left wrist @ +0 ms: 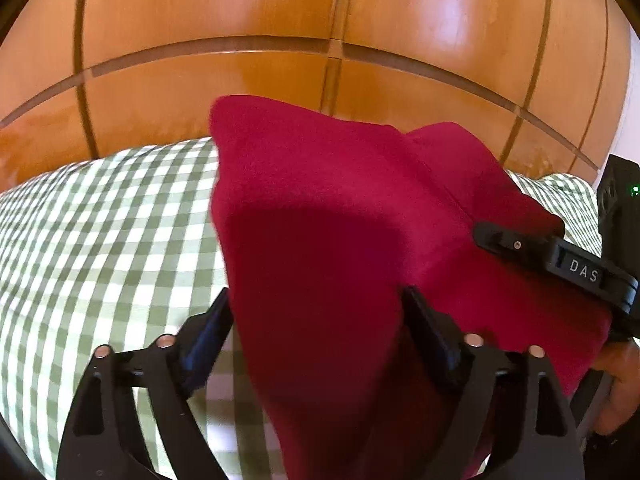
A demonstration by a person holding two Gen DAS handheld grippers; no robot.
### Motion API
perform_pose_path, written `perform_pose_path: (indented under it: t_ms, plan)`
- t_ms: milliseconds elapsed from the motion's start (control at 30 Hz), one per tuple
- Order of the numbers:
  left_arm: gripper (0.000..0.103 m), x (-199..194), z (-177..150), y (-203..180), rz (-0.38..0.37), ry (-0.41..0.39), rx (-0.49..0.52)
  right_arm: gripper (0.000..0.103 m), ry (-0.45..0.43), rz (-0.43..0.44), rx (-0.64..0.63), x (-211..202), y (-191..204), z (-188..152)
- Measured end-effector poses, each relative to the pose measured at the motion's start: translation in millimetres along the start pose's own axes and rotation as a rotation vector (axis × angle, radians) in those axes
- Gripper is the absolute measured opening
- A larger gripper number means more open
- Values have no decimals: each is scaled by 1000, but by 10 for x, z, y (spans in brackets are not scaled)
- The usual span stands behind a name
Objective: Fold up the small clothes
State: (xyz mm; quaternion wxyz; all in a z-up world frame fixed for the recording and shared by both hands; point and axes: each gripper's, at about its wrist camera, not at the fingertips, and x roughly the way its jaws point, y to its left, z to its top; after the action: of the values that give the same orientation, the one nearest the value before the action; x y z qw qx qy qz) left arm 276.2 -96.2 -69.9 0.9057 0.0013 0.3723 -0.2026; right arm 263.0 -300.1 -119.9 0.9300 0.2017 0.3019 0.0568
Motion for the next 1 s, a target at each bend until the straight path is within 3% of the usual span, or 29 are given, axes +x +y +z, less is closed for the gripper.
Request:
perform_pose_path:
  t_ms: [200, 267, 400, 533, 667, 833, 867, 1000]
  plan:
    - [91, -280, -270, 115, -23, -12, -105, 95, -138, -87, -101, -508, 192, -237]
    - [91, -364, -361, 108, -31, -18, -118, 95, -154, -108, -132, -667, 223, -356]
    - [91, -480, -430, 30, -6, -27, -86, 96, -120, -186, -125, -763, 187, -509]
    - [92, -410, -454, -64, 74, 18, -14, 98, -11, -347, -97, -656, 119, -604]
    - [93, -309, -480, -110, 118, 54, 30, 100, -11, -422, -151, -592, 235, -647]
    - [93, -431, -505, -140, 147, 17, 48, 101, -79, -433, -181, -706, 316, -707]
    - [98, -488, -515, -175, 174, -1, 64, 101, -101, -432, -187, -737, 338, -716]
    - [99, -652, -545, -288, 242, -64, 117, 101, -173, -416, -223, -908, 489, -774]
